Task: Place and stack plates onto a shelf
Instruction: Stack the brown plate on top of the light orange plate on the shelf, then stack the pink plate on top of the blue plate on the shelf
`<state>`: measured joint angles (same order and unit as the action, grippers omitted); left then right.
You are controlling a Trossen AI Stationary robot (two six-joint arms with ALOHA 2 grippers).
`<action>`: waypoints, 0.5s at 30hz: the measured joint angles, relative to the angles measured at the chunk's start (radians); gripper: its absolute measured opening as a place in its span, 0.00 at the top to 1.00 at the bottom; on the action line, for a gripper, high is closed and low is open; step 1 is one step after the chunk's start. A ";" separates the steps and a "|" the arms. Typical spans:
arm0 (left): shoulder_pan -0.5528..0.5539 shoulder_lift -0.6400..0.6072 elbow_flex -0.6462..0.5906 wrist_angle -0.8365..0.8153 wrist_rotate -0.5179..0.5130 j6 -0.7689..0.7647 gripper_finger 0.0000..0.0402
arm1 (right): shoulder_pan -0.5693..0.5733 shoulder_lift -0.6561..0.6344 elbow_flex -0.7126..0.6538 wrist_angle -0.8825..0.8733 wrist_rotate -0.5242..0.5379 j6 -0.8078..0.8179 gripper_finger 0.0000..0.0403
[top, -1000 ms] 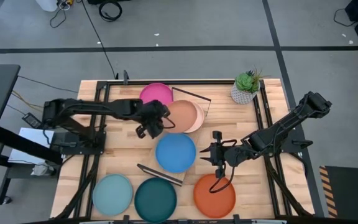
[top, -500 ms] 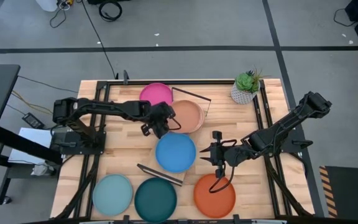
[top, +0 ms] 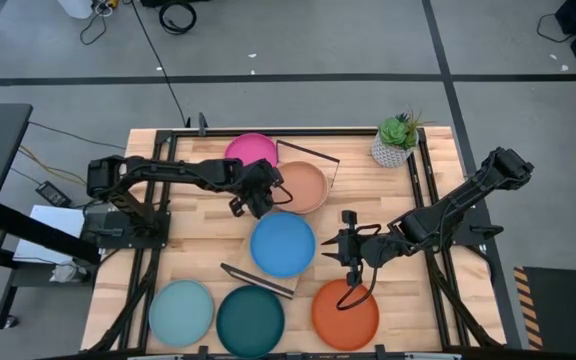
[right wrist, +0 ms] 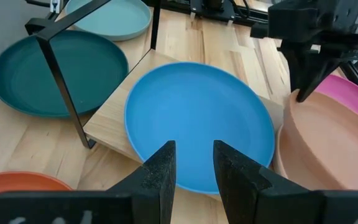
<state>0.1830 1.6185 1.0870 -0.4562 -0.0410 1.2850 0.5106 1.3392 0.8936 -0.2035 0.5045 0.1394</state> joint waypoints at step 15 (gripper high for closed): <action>0.001 0.018 0.000 0.132 0.002 -0.095 0.77 | 0.001 0.000 0.000 -0.001 0.000 -0.005 0.72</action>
<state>0.1841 1.6363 1.0870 -0.3244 -0.0391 1.1898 0.5114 1.3396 0.8932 -0.2044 0.5041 0.1339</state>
